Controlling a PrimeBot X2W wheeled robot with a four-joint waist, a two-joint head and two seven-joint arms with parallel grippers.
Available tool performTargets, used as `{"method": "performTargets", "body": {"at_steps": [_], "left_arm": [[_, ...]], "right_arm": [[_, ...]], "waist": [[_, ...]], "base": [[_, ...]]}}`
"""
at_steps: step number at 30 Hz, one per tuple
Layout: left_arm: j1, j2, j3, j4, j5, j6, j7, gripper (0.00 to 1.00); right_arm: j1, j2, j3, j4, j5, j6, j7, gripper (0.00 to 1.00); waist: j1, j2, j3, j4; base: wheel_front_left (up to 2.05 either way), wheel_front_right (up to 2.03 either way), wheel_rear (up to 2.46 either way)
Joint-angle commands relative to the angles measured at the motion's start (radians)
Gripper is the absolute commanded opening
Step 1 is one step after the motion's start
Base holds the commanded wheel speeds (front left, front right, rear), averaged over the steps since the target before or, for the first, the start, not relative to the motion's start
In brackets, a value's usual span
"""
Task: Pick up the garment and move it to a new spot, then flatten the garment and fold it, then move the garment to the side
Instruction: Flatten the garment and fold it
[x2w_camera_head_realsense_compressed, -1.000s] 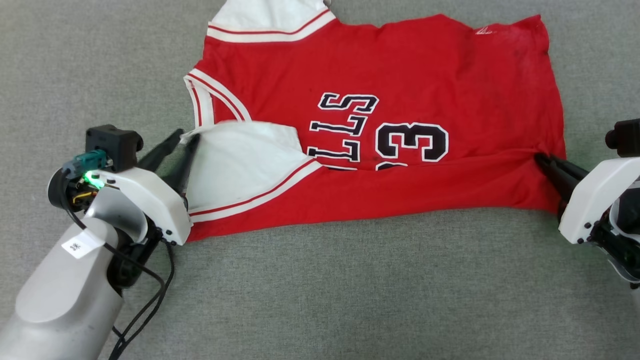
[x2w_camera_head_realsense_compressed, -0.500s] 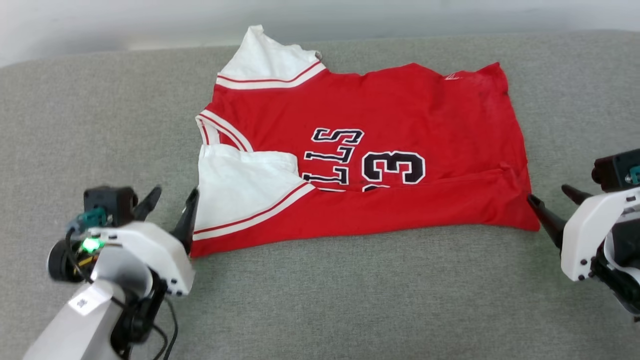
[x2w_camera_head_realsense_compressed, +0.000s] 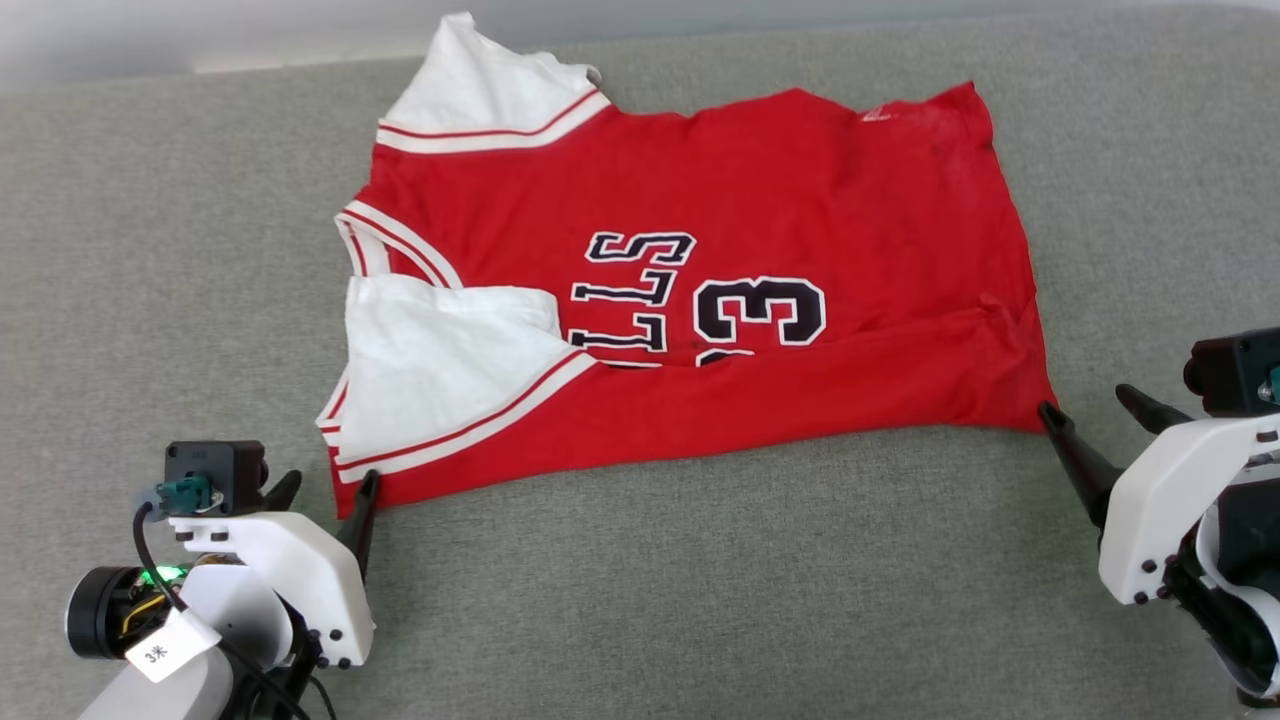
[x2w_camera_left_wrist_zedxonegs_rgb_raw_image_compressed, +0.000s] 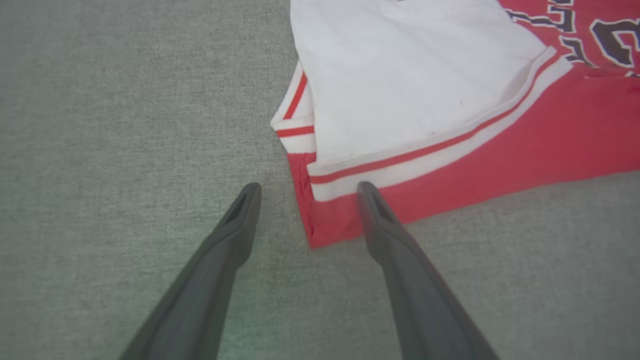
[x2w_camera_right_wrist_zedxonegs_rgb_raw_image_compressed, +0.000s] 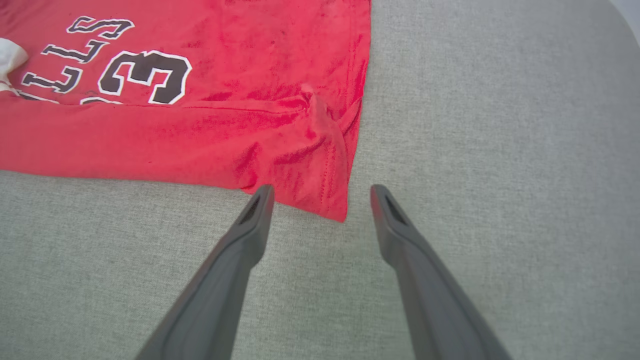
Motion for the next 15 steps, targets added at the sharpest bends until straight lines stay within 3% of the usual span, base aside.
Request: {"method": "performTargets", "body": {"at_steps": [1, 11, 12, 13, 14, 15], "left_arm": [[-0.004, 0.005, 0.0, 0.007, 0.006, 0.009, 0.008, 1.0], [-0.005, 0.004, -0.043, 0.101, -0.017, -0.004, 0.091, 1.0], [0.002, -0.001, -0.056, 0.109, -0.025, -0.016, 0.107, 0.68], [0.006, -0.01, -0.064, 0.114, -0.035, -0.026, 0.115, 0.15], [0.009, -0.017, -0.072, 0.117, -0.04, -0.037, 0.121, 0.0], [0.011, -0.021, -0.081, 0.119, -0.047, -0.047, 0.128, 0.0]], "right_arm": [[0.02, 0.02, -0.005, -0.027, -0.011, 0.0, 0.013, 1.0], [0.027, 0.05, -0.018, -0.077, -0.024, 0.0, 0.024, 1.0], [0.025, 0.05, -0.017, -0.076, -0.023, 0.0, 0.023, 1.0], [0.023, 0.05, -0.017, -0.074, -0.022, 0.0, 0.022, 1.0], [0.021, 0.048, -0.018, -0.071, -0.023, 0.0, 0.021, 1.0], [0.021, 0.043, -0.019, -0.067, -0.028, 0.0, 0.021, 1.0]], "waist": [[0.0002, 0.0, 0.027, -0.014], [0.0002, 0.0, 0.079, -0.042], [0.0002, 0.0, 0.081, -0.043], [0.0002, 0.0, 0.082, -0.043], [0.0002, 0.0, 0.081, -0.042], [0.0002, 0.0, 0.079, -0.04]], "base": [[0.0, 0.0, 0.0], [0.0, 0.0, 0.0], [0.0, 0.0, 0.0], [0.0, 0.0, 0.0], [0.0, 0.0, 0.0], [0.0, 0.0, 0.0]]}}
